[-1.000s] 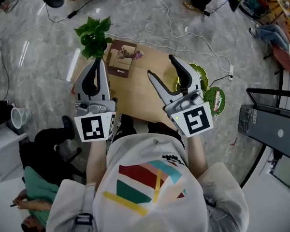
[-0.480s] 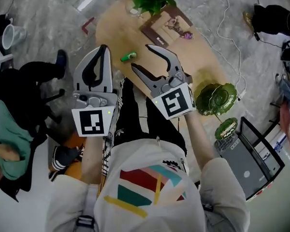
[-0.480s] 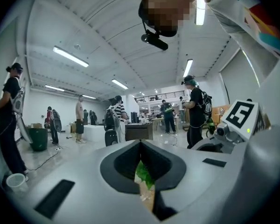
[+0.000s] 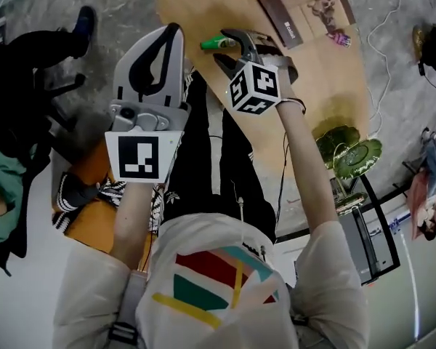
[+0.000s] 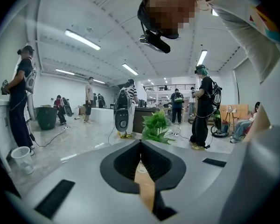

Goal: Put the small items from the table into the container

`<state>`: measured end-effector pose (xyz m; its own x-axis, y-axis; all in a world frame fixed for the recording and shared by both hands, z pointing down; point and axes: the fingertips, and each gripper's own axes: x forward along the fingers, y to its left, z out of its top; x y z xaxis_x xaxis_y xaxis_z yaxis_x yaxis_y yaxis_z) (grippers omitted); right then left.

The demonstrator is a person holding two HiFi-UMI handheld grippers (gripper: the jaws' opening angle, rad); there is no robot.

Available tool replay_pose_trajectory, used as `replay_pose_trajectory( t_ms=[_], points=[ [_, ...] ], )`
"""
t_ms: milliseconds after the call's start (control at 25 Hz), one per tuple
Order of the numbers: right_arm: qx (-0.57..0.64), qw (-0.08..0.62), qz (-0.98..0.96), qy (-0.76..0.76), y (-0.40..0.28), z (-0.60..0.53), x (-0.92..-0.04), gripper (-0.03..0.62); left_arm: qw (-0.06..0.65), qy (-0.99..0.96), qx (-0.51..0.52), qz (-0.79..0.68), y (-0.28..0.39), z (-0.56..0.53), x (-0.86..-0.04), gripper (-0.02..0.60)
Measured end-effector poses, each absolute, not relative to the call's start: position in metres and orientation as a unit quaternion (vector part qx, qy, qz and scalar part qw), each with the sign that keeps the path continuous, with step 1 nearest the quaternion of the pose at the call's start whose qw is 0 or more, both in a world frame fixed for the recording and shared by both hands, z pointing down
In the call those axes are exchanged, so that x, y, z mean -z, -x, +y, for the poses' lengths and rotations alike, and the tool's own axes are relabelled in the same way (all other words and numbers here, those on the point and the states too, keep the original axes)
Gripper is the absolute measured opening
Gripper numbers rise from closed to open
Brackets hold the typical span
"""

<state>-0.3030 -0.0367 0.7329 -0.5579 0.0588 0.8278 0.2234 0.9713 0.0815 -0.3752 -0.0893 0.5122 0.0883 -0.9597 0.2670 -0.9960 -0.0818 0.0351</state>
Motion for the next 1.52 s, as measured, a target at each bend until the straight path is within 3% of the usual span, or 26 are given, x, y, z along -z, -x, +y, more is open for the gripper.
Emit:
replay_pose_trajectory(
  t_ms=[400,520,640,840,1040,1240,1520],
  points=[
    [0.139,0.544,-0.813,0.153,0.292,-0.027,-0.800,0.258,0.103,-0.752,-0.081,-0.646,0.353,-0.101,-0.525,0.008],
    [0.093,0.560,-0.813,0.128,0.286,-0.027,-0.802,0.175,0.100,-0.757,-0.086,-0.640,0.351,-0.102,-0.519,0.008],
    [0.047,0.565,-0.818,0.095,0.277,-0.022,-0.791,0.173,0.095,-0.754,-0.077,-0.645,0.354,-0.103,-0.498,0.008],
    [-0.006,0.528,-0.849,-0.019,0.258,-0.042,-0.713,0.172,0.057,-0.768,-0.070,-0.635,0.342,-0.114,-0.434,0.008],
    [-0.012,0.454,-0.873,-0.178,0.218,-0.078,-0.578,0.173,0.003,-0.792,-0.030,-0.610,0.302,-0.127,-0.339,0.008],
    [0.014,0.389,-0.859,-0.332,0.131,-0.096,-0.458,0.173,-0.033,-0.847,0.004,-0.530,0.213,-0.138,-0.264,0.008],
    [0.035,0.338,-0.779,-0.526,-0.007,-0.103,-0.372,0.173,-0.084,-0.913,0.053,-0.396,0.081,-0.153,-0.207,0.008]
  ],
)
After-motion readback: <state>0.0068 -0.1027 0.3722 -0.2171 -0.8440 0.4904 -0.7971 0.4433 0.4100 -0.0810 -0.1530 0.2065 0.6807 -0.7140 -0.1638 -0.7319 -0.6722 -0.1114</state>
